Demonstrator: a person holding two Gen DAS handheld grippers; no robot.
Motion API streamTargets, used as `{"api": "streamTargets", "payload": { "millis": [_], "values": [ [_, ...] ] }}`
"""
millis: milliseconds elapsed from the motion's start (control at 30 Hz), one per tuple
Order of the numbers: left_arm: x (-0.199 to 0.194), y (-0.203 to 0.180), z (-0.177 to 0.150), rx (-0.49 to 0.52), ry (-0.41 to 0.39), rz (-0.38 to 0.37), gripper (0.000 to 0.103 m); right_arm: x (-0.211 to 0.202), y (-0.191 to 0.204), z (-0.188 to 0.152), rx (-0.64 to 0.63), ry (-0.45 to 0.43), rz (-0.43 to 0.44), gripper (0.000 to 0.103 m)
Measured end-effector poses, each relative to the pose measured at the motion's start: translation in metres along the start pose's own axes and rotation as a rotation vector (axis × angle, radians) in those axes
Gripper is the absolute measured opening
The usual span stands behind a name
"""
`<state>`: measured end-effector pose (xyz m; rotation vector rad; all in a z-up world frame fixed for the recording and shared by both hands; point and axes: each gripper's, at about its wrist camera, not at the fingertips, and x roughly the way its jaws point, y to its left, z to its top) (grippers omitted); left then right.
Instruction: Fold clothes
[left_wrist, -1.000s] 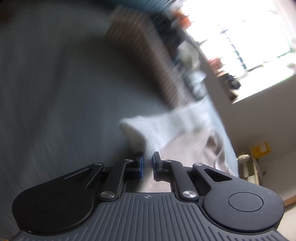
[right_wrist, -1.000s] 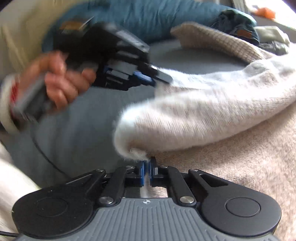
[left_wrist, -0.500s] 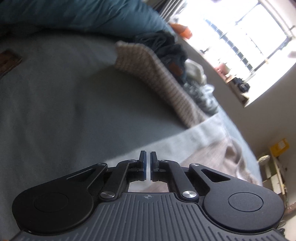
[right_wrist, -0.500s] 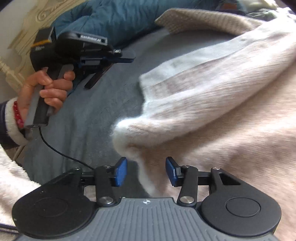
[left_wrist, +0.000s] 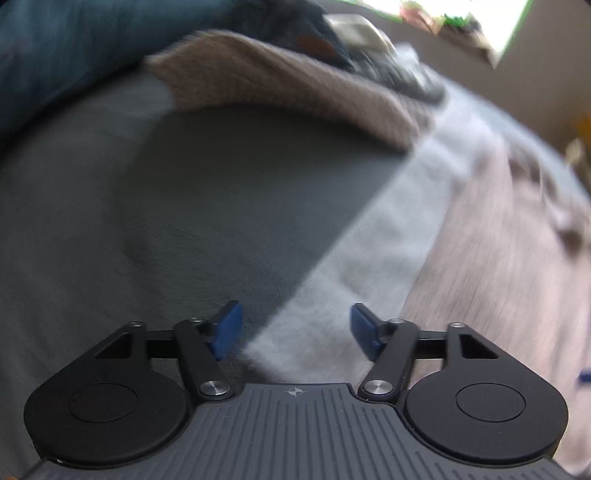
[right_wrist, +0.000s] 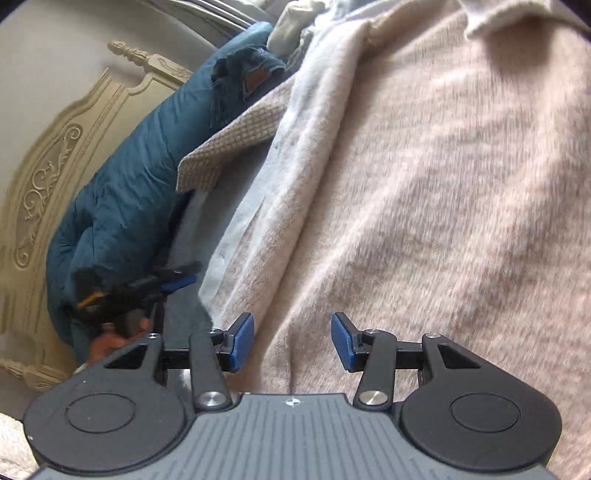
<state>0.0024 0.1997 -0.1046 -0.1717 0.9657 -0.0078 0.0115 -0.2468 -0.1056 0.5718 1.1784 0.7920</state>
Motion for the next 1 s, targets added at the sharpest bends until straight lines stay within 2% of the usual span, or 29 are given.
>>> {"api": "streamTargets", "payload": {
  "millis": [100, 167, 200, 233, 267, 333, 400, 500, 567, 767, 800, 900, 1000],
  "values": [
    [0.010, -0.007, -0.005, 0.091, 0.005, 0.023, 0.078, 0.011, 0.004, 0.000, -0.025, 0.036, -0.008, 0.049],
    [0.009, -0.011, -0.006, 0.112, -0.011, 0.030, 0.077, 0.012, 0.005, -0.004, -0.033, 0.056, -0.008, 0.049],
    [0.008, -0.013, -0.007, 0.122, -0.019, 0.033, 0.069, 0.014, 0.007, -0.009, -0.036, 0.066, -0.012, 0.049],
    [0.008, -0.015, -0.007, 0.132, -0.027, 0.037, 0.054, 0.015, 0.010, -0.012, -0.039, 0.072, -0.018, 0.049],
    [0.007, -0.017, -0.008, 0.143, -0.035, 0.041, 0.048, 0.016, 0.012, -0.015, -0.043, 0.074, -0.027, 0.049],
    [0.005, -0.025, -0.009, 0.166, -0.061, 0.057, 0.023, 0.014, 0.010, -0.015, -0.028, 0.063, -0.036, 0.049],
    [0.001, -0.037, -0.011, 0.206, -0.077, 0.053, 0.009, 0.012, 0.006, -0.013, -0.004, 0.047, -0.043, 0.049],
    [-0.019, -0.044, -0.003, 0.104, -0.101, -0.108, 0.008, 0.009, 0.000, -0.010, 0.032, 0.022, -0.052, 0.049],
    [-0.039, -0.054, 0.006, 0.058, -0.150, -0.223, 0.008, 0.007, -0.005, -0.007, 0.056, 0.002, -0.058, 0.049],
    [-0.081, -0.133, 0.024, 0.135, -0.221, -0.615, 0.007, -0.011, -0.035, -0.007, 0.183, -0.108, -0.061, 0.050],
    [-0.081, -0.152, 0.021, 0.159, -0.202, -0.684, 0.008, -0.015, -0.041, -0.009, 0.211, -0.130, -0.059, 0.050],
    [-0.065, -0.203, 0.003, 0.235, -0.097, -0.814, 0.008, -0.028, -0.060, -0.013, 0.295, -0.195, -0.054, 0.050],
    [-0.036, -0.237, -0.024, 0.290, 0.060, -0.807, 0.013, -0.040, -0.079, -0.017, 0.379, -0.260, -0.049, 0.050]
  ]
}}
